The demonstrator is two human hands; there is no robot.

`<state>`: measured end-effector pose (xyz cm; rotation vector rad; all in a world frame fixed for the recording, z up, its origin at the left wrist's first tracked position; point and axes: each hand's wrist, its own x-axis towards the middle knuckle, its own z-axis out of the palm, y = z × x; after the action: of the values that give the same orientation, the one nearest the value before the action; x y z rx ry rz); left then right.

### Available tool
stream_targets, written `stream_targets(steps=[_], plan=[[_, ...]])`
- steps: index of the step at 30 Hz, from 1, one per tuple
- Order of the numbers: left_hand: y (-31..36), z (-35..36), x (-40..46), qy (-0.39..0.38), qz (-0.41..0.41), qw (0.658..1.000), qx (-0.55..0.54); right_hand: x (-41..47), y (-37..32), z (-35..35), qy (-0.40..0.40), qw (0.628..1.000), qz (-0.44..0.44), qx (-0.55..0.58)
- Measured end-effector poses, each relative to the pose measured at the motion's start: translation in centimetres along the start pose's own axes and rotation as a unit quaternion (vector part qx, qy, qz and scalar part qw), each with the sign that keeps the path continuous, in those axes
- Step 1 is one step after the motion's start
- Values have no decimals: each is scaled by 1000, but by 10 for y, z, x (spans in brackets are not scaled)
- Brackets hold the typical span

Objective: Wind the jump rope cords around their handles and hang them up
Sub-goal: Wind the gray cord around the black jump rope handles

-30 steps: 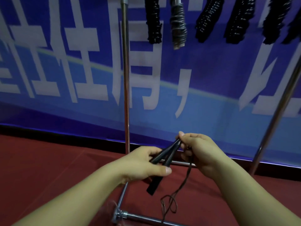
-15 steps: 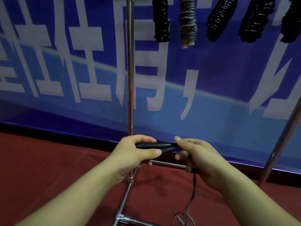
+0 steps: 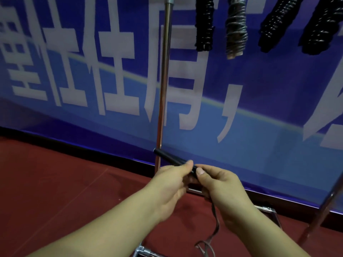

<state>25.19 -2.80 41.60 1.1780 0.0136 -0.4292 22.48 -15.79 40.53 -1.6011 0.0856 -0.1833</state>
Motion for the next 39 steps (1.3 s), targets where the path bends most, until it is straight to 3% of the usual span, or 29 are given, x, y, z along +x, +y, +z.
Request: stream_targets(steps=[2, 4, 8, 12, 14, 18, 21, 23, 26, 28, 31, 35, 39], plan=[[-1, -4, 7, 63, 71, 995, -1, -5, -4, 3, -76, 997, 29, -1], [3, -9, 7, 83, 91, 992, -36, -7, -4, 6, -125, 990, 51, -35], [1, -13, 4, 77, 123, 989, -39, -7, -2, 9, -159, 980, 98, -61], [-1, -26, 16, 151, 173, 973, 1, -5, 0, 2, -202, 961, 167, -88], [-1, -38, 24, 187, 190, 964, 21, -3, 1, -4, -233, 946, 147, -173], [6, -61, 35, 233, 210, 948, 53, 6, 1, -15, -238, 913, 106, -312], [10, -91, 41, 270, 259, 918, 132, 11, 3, -31, -201, 874, 102, -429], [9, -112, 39, 276, 278, 898, 203, 9, 7, -45, -179, 880, 133, -419], [8, -122, 30, 217, 232, 922, 220, 9, 16, -64, -133, 940, 174, -260], [8, -110, 18, 125, 160, 954, 218, 11, 15, -72, -95, 967, 169, -164], [6, -85, -10, -30, 57, 958, 279, 8, 3, -70, -68, 984, 154, -61], [1, -59, -29, -187, -36, 938, 289, -5, -6, -47, -104, 984, 99, -106], [-5, -45, -30, -227, -63, 914, 330, -14, -2, -22, -142, 981, 43, -126]])
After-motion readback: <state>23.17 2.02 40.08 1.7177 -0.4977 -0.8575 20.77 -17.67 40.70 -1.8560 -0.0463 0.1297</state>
